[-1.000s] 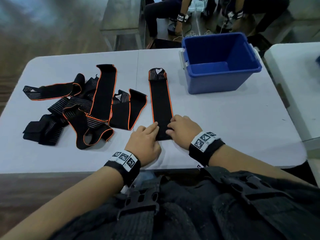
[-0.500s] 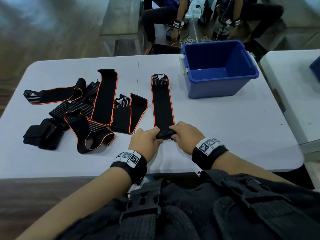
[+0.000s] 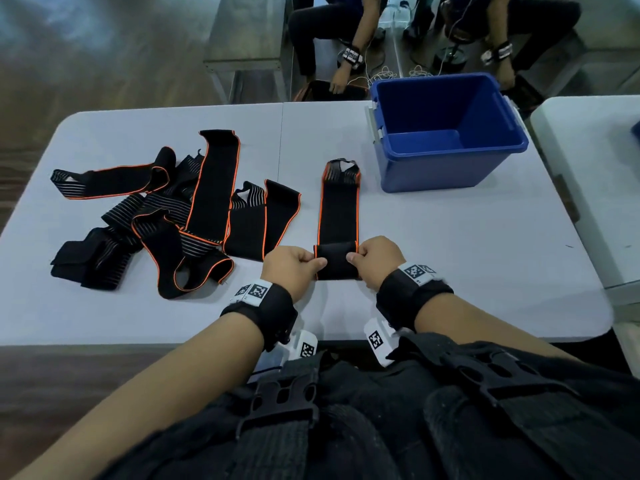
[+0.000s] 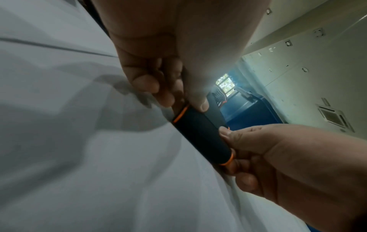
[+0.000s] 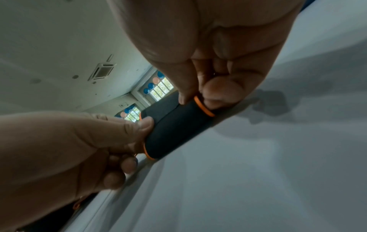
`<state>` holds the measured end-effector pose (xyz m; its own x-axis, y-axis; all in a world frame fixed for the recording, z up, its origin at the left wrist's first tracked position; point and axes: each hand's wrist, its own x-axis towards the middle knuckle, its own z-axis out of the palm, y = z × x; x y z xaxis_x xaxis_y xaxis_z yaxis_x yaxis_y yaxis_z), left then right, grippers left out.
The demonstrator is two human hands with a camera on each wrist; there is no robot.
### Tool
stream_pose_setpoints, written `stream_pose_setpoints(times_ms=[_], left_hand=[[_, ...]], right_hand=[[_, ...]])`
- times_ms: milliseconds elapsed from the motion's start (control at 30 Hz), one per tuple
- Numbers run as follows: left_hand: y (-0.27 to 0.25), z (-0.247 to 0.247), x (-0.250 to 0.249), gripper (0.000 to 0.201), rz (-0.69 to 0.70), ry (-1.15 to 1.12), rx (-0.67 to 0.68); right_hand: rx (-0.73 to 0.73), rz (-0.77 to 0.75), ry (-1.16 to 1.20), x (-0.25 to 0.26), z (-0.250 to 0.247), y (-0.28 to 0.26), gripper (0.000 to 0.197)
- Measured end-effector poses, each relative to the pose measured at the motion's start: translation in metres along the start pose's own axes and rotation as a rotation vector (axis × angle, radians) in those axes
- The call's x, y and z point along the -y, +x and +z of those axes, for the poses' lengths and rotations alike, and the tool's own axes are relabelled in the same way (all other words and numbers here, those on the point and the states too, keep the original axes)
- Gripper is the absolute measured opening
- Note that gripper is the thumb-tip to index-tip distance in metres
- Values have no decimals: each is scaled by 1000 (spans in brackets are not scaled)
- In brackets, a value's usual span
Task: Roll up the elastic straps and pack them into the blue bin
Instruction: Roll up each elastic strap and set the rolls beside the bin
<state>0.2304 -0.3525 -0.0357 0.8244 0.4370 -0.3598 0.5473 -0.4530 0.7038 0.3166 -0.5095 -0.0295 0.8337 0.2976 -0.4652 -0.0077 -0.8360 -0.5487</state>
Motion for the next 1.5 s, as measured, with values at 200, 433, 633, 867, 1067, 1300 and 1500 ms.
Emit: stream_pose_setpoints(times_ms=[200, 433, 633, 867, 1067, 1300, 1500], left_hand=[[2, -3, -3, 33, -99, -16, 85], [8, -5, -15, 34, -116, 72, 133], [9, -5, -11, 19, -8, 158, -28], [3, 5, -6, 32, 288, 419, 21], [3, 7, 12, 60, 266, 364, 56], [9, 5, 9, 43, 201, 232, 77], [12, 6, -4, 46, 118, 274, 130]], right_hand=[[-6, 84, -8, -1, 3, 0, 41], [-40, 73, 3, 3, 0, -2, 25], [-96, -122, -105, 2, -4, -14, 21], [-18, -200, -254, -4, 0, -11, 33], [60, -182, -282, -23, -3, -13, 65], [89, -219, -163, -31, -5, -7, 57], [-3, -121, 51, -27, -16, -4, 42]])
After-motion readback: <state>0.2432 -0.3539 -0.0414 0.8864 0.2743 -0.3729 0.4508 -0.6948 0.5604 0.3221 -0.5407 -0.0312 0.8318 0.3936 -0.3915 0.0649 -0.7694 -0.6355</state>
